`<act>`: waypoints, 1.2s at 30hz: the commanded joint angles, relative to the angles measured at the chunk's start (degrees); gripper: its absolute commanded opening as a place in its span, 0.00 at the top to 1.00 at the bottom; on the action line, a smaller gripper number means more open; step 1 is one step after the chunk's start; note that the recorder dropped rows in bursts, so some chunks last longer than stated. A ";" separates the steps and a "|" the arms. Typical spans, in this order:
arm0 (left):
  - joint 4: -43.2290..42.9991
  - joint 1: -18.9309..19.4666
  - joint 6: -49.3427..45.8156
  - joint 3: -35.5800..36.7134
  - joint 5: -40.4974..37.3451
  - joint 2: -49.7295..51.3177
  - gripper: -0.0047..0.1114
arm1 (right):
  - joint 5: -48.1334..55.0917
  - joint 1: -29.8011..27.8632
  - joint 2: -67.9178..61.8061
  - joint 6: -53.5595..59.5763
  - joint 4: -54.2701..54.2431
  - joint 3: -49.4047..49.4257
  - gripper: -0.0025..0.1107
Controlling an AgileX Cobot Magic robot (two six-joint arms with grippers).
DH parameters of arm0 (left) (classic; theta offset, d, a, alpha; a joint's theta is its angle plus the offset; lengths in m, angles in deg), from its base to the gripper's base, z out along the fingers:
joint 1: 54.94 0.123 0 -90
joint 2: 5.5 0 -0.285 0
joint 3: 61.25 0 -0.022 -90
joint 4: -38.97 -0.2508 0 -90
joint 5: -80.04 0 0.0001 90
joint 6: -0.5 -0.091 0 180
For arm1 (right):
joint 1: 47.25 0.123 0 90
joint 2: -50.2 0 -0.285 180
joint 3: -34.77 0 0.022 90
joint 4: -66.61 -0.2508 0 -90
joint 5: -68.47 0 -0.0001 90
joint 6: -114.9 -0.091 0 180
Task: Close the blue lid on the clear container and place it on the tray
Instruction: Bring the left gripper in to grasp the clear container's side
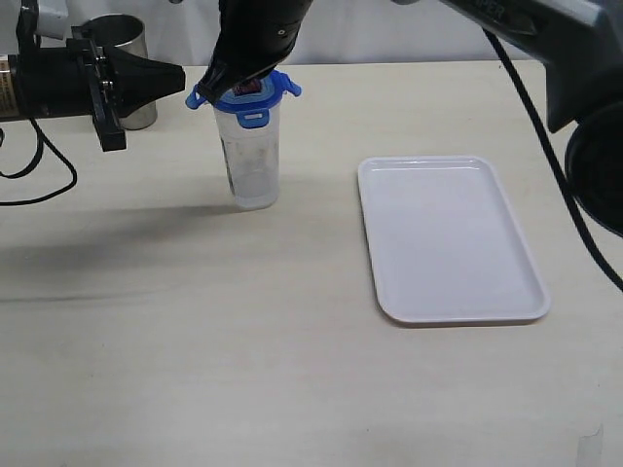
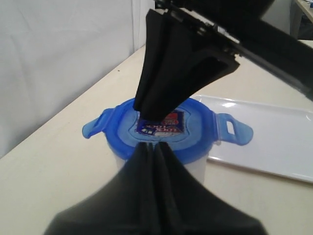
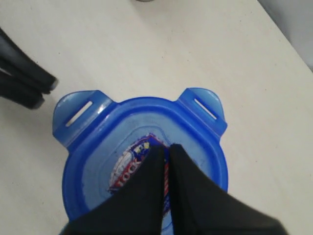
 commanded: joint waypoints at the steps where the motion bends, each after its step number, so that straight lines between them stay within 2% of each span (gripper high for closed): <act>1: 0.84 -0.18 0.23 -0.26 -1.96 -0.27 0.96 | 6.86 -0.15 -2.39 2.89 -3.85 1.38 0.94; 8: 1.89 -0.18 0.30 0.32 -3.91 -0.03 0.96 | 6.73 -0.15 -2.39 3.64 -4.08 1.38 0.94; 12: 12.74 0.52 -9.01 5.76 -5.08 1.17 0.96 | 6.73 -0.15 -2.39 3.64 -4.08 1.38 0.94; 14: 17.57 1.47 -14.18 8.10 -2.02 2.09 0.96 | 6.63 -0.15 -2.39 3.64 -3.85 1.38 0.94; 16: 15.55 1.75 -15.42 8.52 2.43 3.59 0.96 | 6.49 -0.15 -2.39 3.64 -3.86 1.38 0.94; 19: 14.16 1.46 -15.42 8.28 2.61 5.95 0.96 | 6.38 -0.15 -2.39 3.38 -3.86 1.38 0.94; 27: 18.13 1.45 -21.82 8.28 2.61 14.60 0.94 | 5.78 -0.15 -2.39 2.34 -3.86 1.38 0.94; 30: 18.56 1.07 -25.47 7.63 2.61 16.05 0.78 | 5.78 -0.15 -2.39 2.34 -3.86 1.38 0.94; 33: 18.69 -0.21 -25.22 6.73 2.61 16.16 0.46 | 5.78 -0.15 -2.39 2.34 -3.86 1.38 0.94; 34: 19.94 -1.67 -25.33 6.51 2.61 16.16 0.23 | 5.78 -0.15 -2.39 2.34 -3.86 1.38 0.94; 36: 21.30 -3.36 -25.52 6.51 2.61 16.16 0.12 | 5.78 -0.15 -2.39 2.34 -3.86 1.38 0.94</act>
